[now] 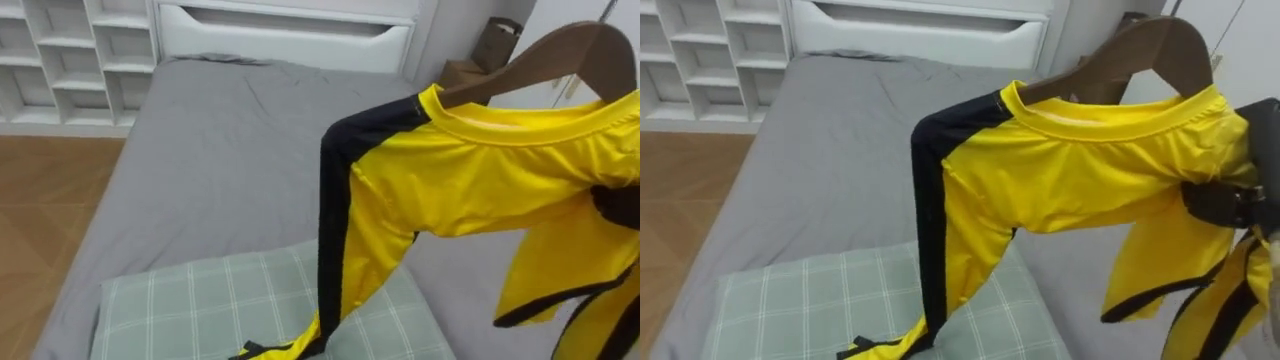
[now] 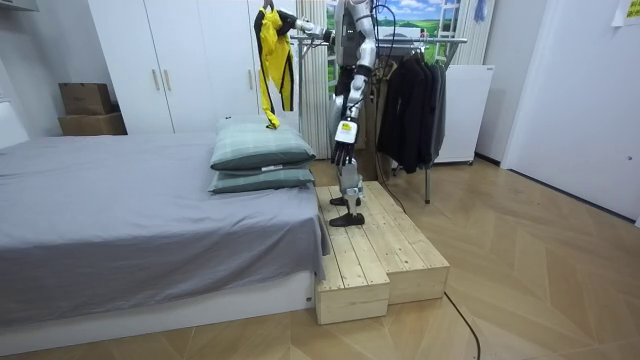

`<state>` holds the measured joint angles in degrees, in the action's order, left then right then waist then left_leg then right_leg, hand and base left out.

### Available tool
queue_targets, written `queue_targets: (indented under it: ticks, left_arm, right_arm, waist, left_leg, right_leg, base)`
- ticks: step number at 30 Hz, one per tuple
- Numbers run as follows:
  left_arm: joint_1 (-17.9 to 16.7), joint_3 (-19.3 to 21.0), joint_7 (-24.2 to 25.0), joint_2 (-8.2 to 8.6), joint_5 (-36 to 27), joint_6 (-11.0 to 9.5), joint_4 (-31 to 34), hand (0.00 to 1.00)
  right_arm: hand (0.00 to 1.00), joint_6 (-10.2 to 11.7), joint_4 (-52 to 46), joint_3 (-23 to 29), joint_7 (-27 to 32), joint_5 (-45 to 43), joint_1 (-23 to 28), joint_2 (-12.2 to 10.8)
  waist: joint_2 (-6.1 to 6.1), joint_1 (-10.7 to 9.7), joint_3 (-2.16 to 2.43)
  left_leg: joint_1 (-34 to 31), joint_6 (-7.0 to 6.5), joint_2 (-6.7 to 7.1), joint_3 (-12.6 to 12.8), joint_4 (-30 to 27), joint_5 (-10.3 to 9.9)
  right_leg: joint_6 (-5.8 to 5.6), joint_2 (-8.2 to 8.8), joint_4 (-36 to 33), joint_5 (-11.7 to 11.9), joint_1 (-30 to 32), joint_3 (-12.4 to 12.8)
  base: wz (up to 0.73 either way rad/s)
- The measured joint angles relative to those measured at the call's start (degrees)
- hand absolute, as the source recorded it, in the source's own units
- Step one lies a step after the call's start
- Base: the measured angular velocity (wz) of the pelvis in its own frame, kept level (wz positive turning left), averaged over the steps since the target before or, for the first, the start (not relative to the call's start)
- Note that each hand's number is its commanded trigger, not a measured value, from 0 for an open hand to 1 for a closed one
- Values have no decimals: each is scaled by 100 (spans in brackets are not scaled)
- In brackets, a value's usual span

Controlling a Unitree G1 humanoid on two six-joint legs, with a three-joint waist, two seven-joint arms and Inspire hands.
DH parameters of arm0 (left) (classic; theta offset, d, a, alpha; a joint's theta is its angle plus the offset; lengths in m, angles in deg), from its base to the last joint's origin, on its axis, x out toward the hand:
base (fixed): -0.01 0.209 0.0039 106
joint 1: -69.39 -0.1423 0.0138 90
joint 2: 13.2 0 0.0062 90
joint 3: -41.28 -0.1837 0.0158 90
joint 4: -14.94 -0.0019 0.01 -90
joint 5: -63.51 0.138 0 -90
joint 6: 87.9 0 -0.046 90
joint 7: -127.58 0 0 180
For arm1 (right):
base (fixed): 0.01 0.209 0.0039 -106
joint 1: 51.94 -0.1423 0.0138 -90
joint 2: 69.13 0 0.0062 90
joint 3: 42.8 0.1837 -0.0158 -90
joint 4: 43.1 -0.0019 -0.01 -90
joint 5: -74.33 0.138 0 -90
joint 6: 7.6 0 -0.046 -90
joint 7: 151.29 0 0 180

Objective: Hang clothes

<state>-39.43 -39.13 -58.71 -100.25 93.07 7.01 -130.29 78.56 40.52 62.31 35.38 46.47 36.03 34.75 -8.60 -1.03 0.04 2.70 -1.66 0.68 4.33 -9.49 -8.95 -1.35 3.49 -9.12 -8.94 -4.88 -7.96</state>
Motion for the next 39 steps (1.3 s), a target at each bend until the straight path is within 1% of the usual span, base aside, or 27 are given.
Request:
queue_targets:
  ticks: [1, 2, 6, 7, 9, 11, 15, 16, 18, 20, 22, 23, 24, 25, 26, 27, 28, 29, 30, 32, 33, 34, 35, 36, 37, 38, 39]
  left_arm:
    - [2, -34, 29, 6, -7, 1, 0, 0]
    - [10, -76, 42, 23, -6, 3, 1, 0]
    - [28, -102, 83, 39, -7, 6, 7, 0]
    - [24, -122, 92, 39, -6, 11, 7, 0]
    - [15, -147, 106, 57, -3, 13, 9, 0]
    - [15, -147, 110, 75, 6, 11, 14, 0]
    - [21, -145, 182, 64, 36, 3, 16, 0]
    - [14, -146, 207, 65, 40, 2, 16, 0]
    - [14, -145, 229, 58, 60, 3, 16, 0]
    - [27, -130, 244, 35, 177, 2, 16, 0]
    - [35, -131, 267, -7, 273, 1, 16, 0]
    - [43, -135, 273, -42, 268, -1, 13, 0]
    - [63, -141, 275, -68, 267, -1, 11, 0]
    - [110, -170, 282, -135, 261, 2, 10, 0]
    - [168, -205, 282, -199, 260, 7, 10, 0]
    - [192, -209, 282, -218, 261, 7, 10, 0]
    - [237, -207, 278, -226, 254, 9, 8, 0]
    - [265, -210, 285, -224, 248, 16, 4, 0]
    - [276, -209, 288, -227, 237, 28, 4, 0]
    - [279, -274, 296, -273, 120, 199, -61, 0]
    - [280, -321, 299, -294, 54, 227, -112, 0]
    - [279, -398, 307, -309, -56, 265, -189, 0]
    - [279, -416, 350, -305, -89, 314, -230, 0]
    - [282, -412, 382, -305, -85, 349, -230, 0]
    - [290, -409, 443, -308, -64, 383, -230, 0]
    - [292, -411, 452, -303, -64, 391, -230, 0]
    - [293, -413, 452, -301, -62, 393, -230, 0]
  right_arm:
    - [100, 0, -20, -24, -14, -6, 10, 0]
    - [100, 0, -54, -29, -38, -4, 19, 0]
    - [100, -2, -144, -29, -69, 33, 119, 0]
    - [100, -4, -152, -29, -82, 14, 144, 0]
    - [100, -5, -154, -35, -143, -12, 168, -1]
    - [100, -5, -154, -36, -184, -32, 301, -1]
    - [100, 1, -151, -35, -220, -169, 634, -1]
    - [100, 1, -144, -35, -267, -178, 728, 0]
    - [100, 3, -144, -35, -336, -220, 851, -1]
    - [100, 0, -139, -33, -412, -416, 904, 0]
    - [100, -1, -125, -29, -423, -549, 907, 0]
    - [100, 0, -126, -29, -423, -622, 911, 0]
    - [100, 5, -126, -26, -423, -617, 910, 0]
    - [100, 21, -125, -25, -420, -598, 927, -1]
    - [100, 36, -125, -26, -419, -587, 1022, -4]
    - [100, 40, -126, -26, -419, -592, 1079, -8]
    - [100, 41, -126, -29, -437, -649, 1156, -16]
    - [100, 40, -127, -29, -447, -671, 1164, -18]
    - [100, 40, -128, -30, -446, -670, 1161, -18]
    - [100, 35, -136, -90, -447, -674, 1159, -32]
    - [100, 29, -136, -107, -448, -679, 1158, -32]
    - [100, 11, -133, -125, -451, -712, 1147, -29]
    - [100, 6, -119, -121, -451, -742, 1147, -36]
    - [100, 3, -104, -123, -451, -741, 1147, -46]
    - [100, 1, -97, -132, -451, -749, 1147, -69]
    - [100, 4, -97, -135, -451, -747, 1147, -107]
    - [100, 4, -97, -135, -451, -751, 1147, -131]
  waist:
    - [10, 1, -5]
    - [34, 10, -23]
    - [68, 7, -27]
    - [84, 9, -21]
    - [130, 61, -53]
    - [177, 126, -48]
    - [197, 110, -34]
    - [201, 110, -33]
    - [197, 57, -34]
    - [169, -49, -39]
    - [127, -147, -62]
    - [76, -193, -56]
    - [109, -202, -33]
    - [57, -203, -44]
    - [11, -201, -41]
    - [10, -196, -42]
    - [4, -187, -41]
    - [18, -164, -48]
    - [21, -140, -48]
    - [28, -59, -55]
    - [79, -40, -86]
    - [97, -45, -99]
    - [163, -109, -145]
    - [183, -135, -158]
    - [215, -167, -167]
    - [240, -176, -163]
    - [247, -201, -166]
  left_leg:
    - [1, -3, 0, 3, -6, -3]
    - [7, -7, -3, 9, -5, -16]
    - [14, -12, -4, 44, -6, -30]
    - [22, -10, -10, 86, -4, -32]
    - [31, -7, -37, 220, 11, -34]
    - [59, -1, -76, 376, 29, -43]
    - [96, 14, -100, 453, 12, -62]
    - [105, 19, -115, 517, 5, -72]
    - [105, 21, -133, 583, -15, -102]
    - [97, 13, -138, 682, -15, -117]
    - [102, 10, -148, 770, -18, -128]
    - [108, 7, -162, 844, -23, -142]
    - [111, 7, -192, 907, -38, -154]
    - [100, 18, -219, 1027, -92, -191]
    - [98, 32, -284, 1155, -130, -231]
    - [100, 39, -319, 1225, -148, -260]
    - [105, 57, -373, 1365, -226, -335]
    - [121, 73, -458, 1595, -289, -418]
    - [128, 84, -507, 1742, -326, -455]
    - [232, 131, -599, 2291, -325, -519]
    - [251, 144, -616, 2407, -324, -535]
    - [304, 145, -654, 2630, -318, -580]
    - [317, 136, -694, 2787, -376, -658]
    - [327, 135, -708, 2850, -406, -685]
    - [337, 130, -703, 2979, -410, -720]
    - [346, 129, -698, 3112, -407, -730]
    - [347, 128, -694, 3150, -407, -730]
  right_leg:
    - [-1, 2, -19, 0, 2, -4]
    - [-1, 2, -68, 0, 16, -1]
    - [-1, 2, -76, 1, 34, 31]
    - [-1, -5, -87, 1, 98, 84]
    - [0, -26, -154, 1, 135, 217]
    - [7, -55, -172, 7, 195, 355]
    - [11, -78, -175, 9, 185, 432]
    - [16, -92, -176, 12, 187, 490]
    - [18, -105, -185, 13, 209, 542]
    - [20, -111, -188, 14, 280, 626]
    - [25, -120, -193, 21, 311, 698]
    - [21, -143, -203, 24, 397, 797]
    - [21, -156, -202, 31, 426, 847]
    - [29, -195, -240, 67, 491, 948]
    - [37, -228, -262, 94, 537, 1018]
    - [39, -260, -265, 110, 557, 1089]
    - [52, -299, -269, 147, 587, 1106]
    - [68, -342, -301, 185, 663, 1076]
    - [82, -366, -340, 210, 724, 1014]
    - [205, -336, -476, 313, 942, 318]
    - [244, -305, -486, 338, 964, 101]
    - [311, -273, -486, 383, 983, -293]
    - [344, -258, -486, 405, 1008, -509]
    - [352, -259, -497, 410, 1025, -524]
    - [353, -255, -577, 410, 1116, -510]
    - [367, -259, -614, 419, 1200, -467]
    - [368, -257, -645, 419, 1224, -462]
  base:
    - [0]
    - [-5]
    - [-8]
    - [-23]
    - [-35]
    - [-33]
    - [-14]
    - [-16]
    - [-17]
    - [-23]
    - [-26]
    - [-29]
    - [-45]
    - [-54]
    - [-57]
    - [-60]
    - [-77]
    - [-91]
    - [-114]
    - [-131]
    - [-113]
    - [-83]
    - [-69]
    - [-57]
    - [-56]
    - [-53]
    - [-42]
